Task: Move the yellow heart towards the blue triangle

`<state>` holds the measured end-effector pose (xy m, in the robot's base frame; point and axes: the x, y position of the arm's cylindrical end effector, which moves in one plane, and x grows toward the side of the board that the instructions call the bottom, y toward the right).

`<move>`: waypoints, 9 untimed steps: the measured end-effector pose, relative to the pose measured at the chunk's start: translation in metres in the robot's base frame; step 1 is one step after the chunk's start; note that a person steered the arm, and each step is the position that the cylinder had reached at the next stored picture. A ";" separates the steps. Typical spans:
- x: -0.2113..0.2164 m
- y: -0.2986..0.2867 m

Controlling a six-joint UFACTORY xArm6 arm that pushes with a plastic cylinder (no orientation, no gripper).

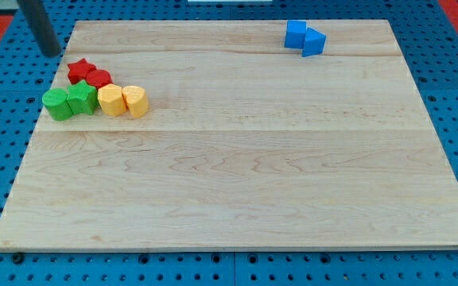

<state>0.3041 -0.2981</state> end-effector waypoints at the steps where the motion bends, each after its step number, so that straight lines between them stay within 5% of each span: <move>1: 0.054 0.002; 4: 0.049 0.178; 5: 0.039 0.133; 6: 0.024 0.193; 7: 0.043 0.313; 8: 0.051 0.352; 9: 0.039 0.293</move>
